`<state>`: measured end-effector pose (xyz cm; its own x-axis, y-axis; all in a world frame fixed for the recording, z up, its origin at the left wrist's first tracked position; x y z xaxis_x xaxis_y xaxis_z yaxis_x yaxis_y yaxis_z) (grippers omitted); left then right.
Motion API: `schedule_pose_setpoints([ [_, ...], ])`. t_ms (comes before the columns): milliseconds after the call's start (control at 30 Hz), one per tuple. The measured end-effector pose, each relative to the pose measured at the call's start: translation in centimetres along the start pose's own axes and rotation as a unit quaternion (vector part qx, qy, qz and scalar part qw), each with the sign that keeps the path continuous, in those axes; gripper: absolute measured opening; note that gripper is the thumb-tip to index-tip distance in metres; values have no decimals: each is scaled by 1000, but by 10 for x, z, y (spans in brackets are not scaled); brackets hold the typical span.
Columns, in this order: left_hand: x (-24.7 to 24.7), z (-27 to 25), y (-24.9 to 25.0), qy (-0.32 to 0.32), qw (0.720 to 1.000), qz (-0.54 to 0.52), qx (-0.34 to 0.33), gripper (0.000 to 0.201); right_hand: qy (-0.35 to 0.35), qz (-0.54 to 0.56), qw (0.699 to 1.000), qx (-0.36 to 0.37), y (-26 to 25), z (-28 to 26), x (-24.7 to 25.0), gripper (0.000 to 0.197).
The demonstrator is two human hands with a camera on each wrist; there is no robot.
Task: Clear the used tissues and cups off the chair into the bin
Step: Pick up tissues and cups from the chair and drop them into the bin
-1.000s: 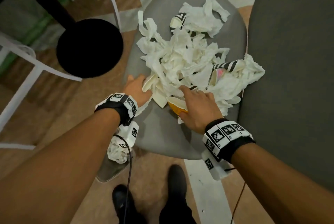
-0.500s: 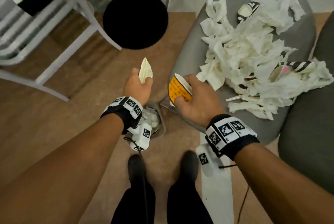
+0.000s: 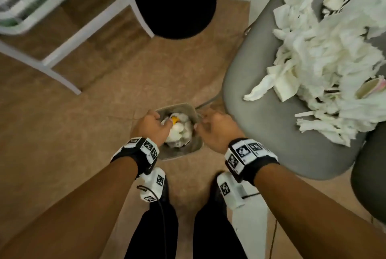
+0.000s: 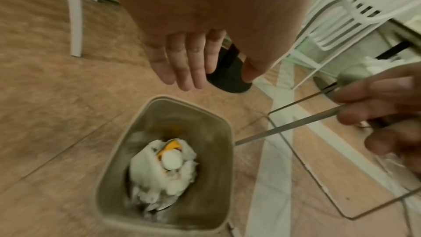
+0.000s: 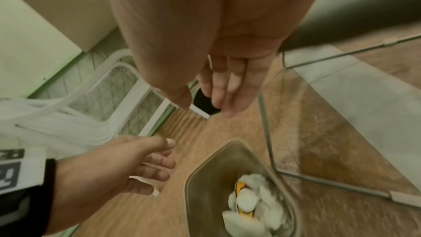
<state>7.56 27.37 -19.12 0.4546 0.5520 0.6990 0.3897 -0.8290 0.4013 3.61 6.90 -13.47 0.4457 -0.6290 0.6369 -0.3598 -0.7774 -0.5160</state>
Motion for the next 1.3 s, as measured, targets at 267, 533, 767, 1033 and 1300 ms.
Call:
schedule_pose_setpoints([
  [267, 7, -22, 226, -6, 948, -18, -319, 39, 190, 21, 981, 8, 68, -45, 149, 27],
  [533, -91, -39, 369, -107, 921, 152, -343, 71, 263, 64, 960, -66, 173, -91, 215, 26],
  [767, -63, -52, 374, 22, 961, -69, -266, 18, 315, 10, 949, -32, 190, -78, 263, 45],
  [1033, -42, -51, 369, 9, 966, -52, -252, 22, 170, -265, 947, -68, 164, -1, 275, 60],
  [1300, -52, -37, 352, 17, 965, -201, -168, 14, 256, -113, 959, 55, 143, -45, 285, 39],
])
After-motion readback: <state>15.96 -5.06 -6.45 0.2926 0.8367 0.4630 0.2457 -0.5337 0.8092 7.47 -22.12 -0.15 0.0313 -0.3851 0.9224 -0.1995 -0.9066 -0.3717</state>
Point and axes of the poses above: each hand's wrist, its own z-axis towards the middle knuckle, its own x-axis out of the back of the hand, y = z × x, the point moved 6 cm from there along z, towards the middle knuckle, and after that the axes turned 1 degree about -y, right-handed, at the moved point
